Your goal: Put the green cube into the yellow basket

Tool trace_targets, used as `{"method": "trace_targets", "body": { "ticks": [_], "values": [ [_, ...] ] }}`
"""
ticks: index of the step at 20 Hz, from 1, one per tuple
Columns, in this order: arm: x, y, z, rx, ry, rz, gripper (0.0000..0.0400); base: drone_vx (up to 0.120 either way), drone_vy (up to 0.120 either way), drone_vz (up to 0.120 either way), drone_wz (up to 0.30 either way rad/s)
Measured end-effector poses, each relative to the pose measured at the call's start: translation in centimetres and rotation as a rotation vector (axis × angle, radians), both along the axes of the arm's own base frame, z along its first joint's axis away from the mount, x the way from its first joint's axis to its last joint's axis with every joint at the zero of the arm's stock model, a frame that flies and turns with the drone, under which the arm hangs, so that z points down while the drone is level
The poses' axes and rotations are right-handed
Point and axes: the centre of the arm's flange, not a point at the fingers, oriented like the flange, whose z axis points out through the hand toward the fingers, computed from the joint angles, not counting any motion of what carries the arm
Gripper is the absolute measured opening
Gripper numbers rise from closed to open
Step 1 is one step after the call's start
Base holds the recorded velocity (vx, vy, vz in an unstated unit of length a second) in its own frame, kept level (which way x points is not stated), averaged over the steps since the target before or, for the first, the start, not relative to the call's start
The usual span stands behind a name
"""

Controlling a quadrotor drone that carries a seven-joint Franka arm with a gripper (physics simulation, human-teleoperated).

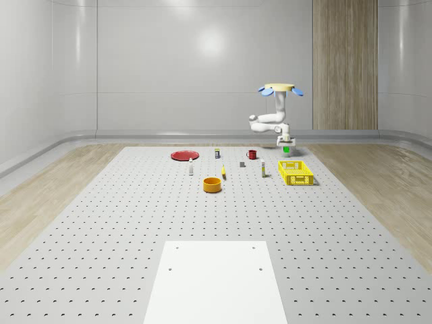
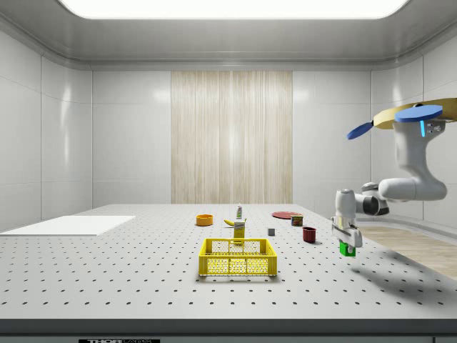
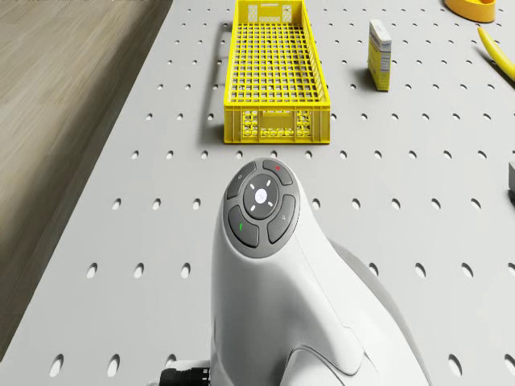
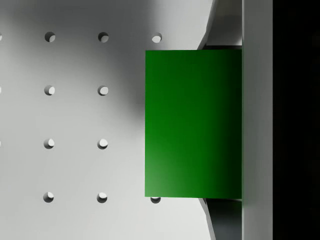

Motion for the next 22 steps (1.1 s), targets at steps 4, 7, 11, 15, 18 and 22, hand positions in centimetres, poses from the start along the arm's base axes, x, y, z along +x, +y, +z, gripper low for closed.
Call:
{"method": "trace_targets", "body": {
  "ticks": [4,7,11,15,18,22],
  "values": [
    [0.0,0.0,-0.34,0.0,0.0,-0.006,0.025,0.12,0.0,0.12,0.0],
    [0.0,0.0,-0.46,0.0,0.0,-0.014,0.025,0.12,0.0,0.12,0.0],
    [0.0,0.01,-0.53,0.0,0.0,-0.021,0.025,0.12,0.0,0.05,0.0],
    [0.0,0.01,-0.56,0.0,0.0,-0.02,0.025,0.12,0.0,0.05,0.0],
    [0.0,0.01,-0.57,0.0,0.0,-0.02,0.025,0.12,0.0,0.027,0.0],
    [0.0,0.01,-0.58,0.0,0.0,-0.021,0.025,0.12,-0.05,0.0,0.0]
  ]
}}
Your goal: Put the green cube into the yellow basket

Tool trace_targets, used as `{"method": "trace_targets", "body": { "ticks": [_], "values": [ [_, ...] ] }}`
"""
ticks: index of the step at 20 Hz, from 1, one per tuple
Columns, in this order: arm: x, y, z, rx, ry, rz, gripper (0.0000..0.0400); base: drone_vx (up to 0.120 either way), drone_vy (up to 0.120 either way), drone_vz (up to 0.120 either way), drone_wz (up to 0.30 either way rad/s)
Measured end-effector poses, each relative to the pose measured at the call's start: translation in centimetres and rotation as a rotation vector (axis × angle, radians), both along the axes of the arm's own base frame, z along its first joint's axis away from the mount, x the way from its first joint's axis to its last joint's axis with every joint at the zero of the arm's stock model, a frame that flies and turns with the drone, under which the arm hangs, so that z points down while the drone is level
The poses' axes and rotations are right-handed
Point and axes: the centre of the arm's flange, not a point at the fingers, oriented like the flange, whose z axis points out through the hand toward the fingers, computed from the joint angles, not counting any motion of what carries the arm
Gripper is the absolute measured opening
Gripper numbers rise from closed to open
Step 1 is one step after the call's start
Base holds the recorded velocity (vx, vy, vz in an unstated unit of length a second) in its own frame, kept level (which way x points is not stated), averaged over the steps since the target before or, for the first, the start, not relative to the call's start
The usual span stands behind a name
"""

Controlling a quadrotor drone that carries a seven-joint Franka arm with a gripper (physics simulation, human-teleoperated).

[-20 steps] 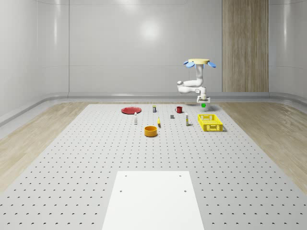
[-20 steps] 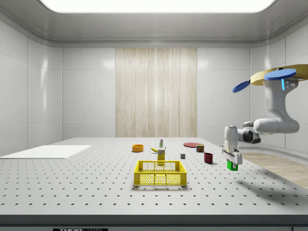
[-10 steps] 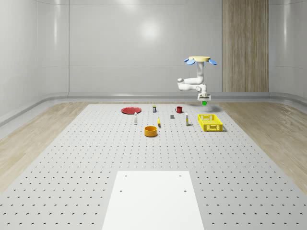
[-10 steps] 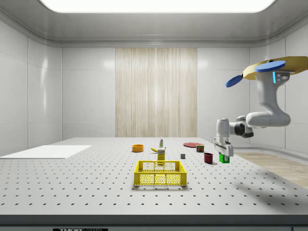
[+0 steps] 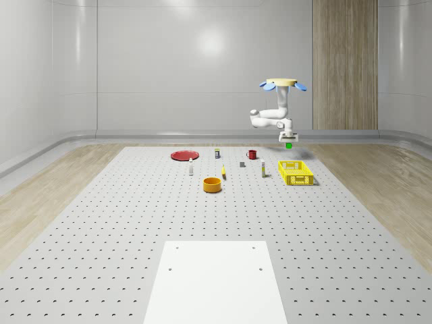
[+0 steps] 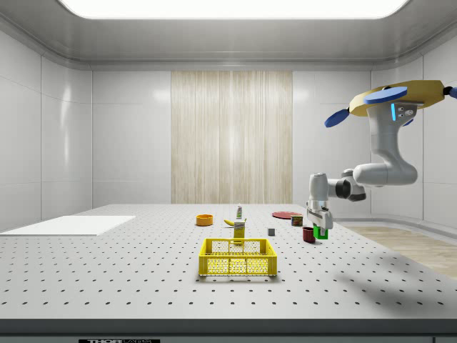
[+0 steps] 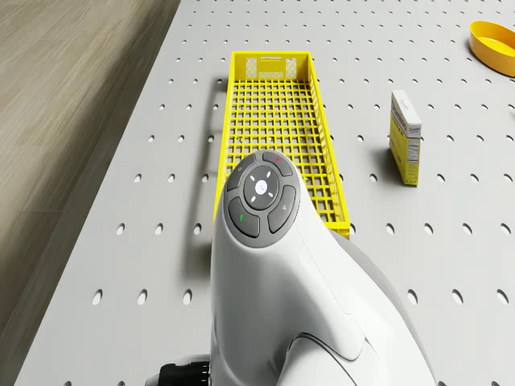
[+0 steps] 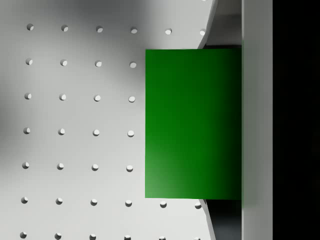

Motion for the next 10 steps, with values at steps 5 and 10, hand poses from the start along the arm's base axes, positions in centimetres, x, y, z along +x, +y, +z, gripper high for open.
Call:
{"method": "trace_targets", "body": {
  "ticks": [5,10],
  "values": [
    [0.0,0.0,0.0,0.0,0.0,0.0,0.025,0.12,-0.048,0.0,0.0],
    [0.0,0.0,0.0,0.0,0.0,0.0,0.025,0.12,0.0,0.0,0.0]
  ]
}}
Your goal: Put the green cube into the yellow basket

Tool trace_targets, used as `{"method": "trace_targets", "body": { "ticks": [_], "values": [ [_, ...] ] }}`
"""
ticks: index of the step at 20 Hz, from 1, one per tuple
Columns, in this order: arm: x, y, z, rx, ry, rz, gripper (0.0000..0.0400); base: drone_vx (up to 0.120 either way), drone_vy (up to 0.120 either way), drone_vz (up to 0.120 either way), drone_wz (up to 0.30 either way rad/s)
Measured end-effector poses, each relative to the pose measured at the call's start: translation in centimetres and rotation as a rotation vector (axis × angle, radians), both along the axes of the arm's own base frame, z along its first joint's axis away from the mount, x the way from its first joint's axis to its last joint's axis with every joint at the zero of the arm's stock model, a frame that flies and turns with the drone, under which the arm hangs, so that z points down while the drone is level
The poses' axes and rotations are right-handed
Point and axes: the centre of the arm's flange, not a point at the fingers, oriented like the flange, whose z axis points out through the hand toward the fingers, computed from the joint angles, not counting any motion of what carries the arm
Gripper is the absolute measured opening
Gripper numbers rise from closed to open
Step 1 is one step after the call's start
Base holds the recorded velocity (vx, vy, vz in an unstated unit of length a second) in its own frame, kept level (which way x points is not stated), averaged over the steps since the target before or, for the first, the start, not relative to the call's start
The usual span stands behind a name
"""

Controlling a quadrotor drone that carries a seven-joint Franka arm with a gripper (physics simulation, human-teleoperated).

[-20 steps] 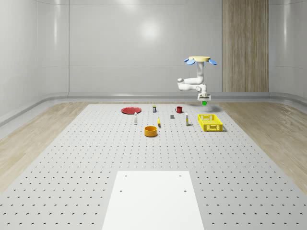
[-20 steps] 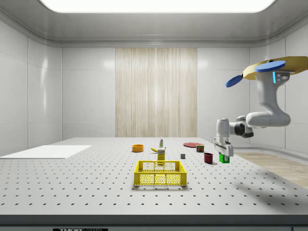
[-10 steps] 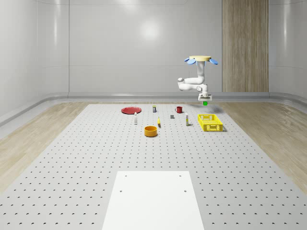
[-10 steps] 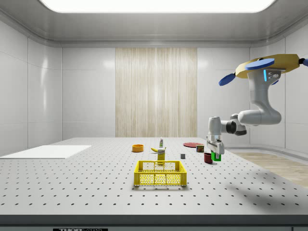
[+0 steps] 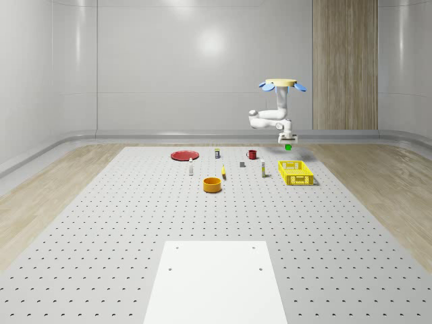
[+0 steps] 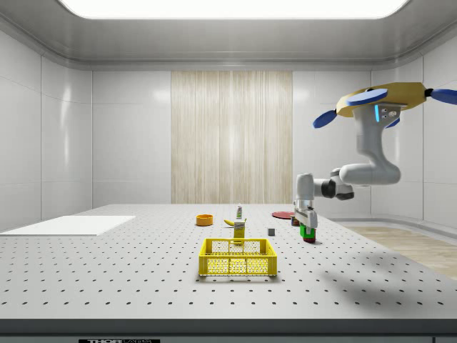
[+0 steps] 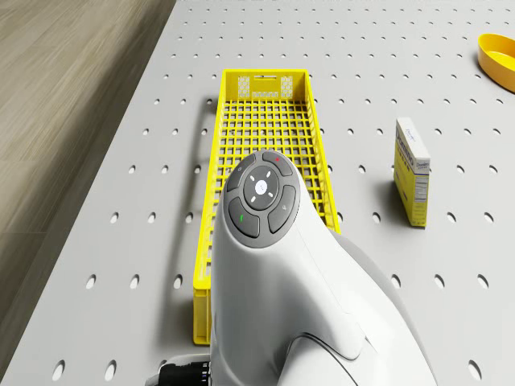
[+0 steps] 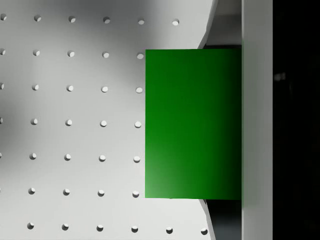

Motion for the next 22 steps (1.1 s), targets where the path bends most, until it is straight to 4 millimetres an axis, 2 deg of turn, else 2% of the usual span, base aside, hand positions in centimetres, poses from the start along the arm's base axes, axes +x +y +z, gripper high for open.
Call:
{"method": "trace_targets", "body": {
  "ticks": [22],
  "values": [
    [0.0,0.0,0.0,0.0,0.0,0.002,0.025,0.12,0.0,0.0,0.0]
  ]
}}
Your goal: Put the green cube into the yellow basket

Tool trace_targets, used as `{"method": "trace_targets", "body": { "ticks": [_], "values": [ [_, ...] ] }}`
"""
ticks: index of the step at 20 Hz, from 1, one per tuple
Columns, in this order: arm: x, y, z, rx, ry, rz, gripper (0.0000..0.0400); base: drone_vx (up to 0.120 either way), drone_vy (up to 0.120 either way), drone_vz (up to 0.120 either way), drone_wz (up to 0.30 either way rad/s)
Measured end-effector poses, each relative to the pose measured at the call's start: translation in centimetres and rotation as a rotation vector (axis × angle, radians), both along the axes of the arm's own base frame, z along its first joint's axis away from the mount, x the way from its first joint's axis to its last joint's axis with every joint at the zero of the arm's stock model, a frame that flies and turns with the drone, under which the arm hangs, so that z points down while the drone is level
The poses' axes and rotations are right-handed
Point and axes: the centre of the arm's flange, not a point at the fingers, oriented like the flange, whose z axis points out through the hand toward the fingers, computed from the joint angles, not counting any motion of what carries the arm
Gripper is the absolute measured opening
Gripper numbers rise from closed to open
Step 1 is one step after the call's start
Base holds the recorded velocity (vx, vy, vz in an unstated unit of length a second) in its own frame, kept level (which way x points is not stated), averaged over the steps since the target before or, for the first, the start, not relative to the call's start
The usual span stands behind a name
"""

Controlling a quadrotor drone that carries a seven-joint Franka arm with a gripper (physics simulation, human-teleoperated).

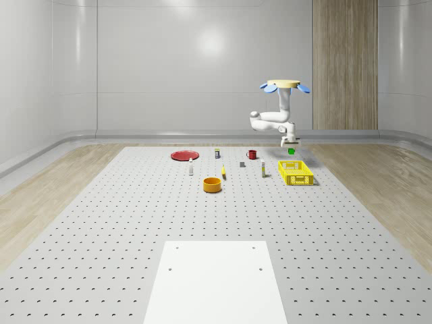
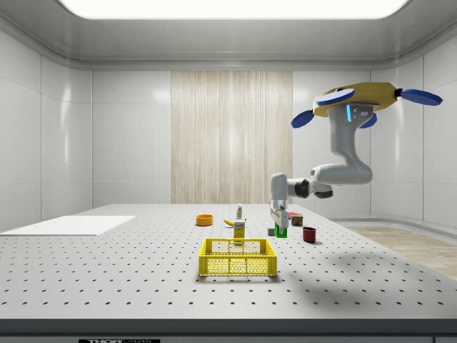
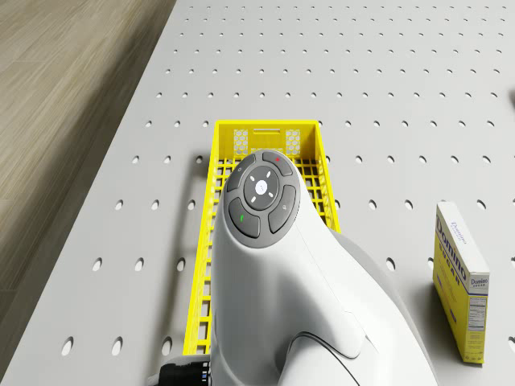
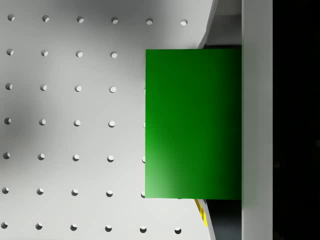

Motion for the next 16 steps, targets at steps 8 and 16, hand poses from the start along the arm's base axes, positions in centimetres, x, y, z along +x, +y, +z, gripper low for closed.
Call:
{"method": "trace_targets", "body": {
  "ticks": [8,16],
  "values": [
    [0.0,0.0,0.0,0.0,0.0,0.001,0.025,0.12,-0.035,0.0,0.0],
    [0.0,0.0,0.0,0.0,0.0,0.001,0.025,0.12,0.0,-0.02,0.0]
  ]
}}
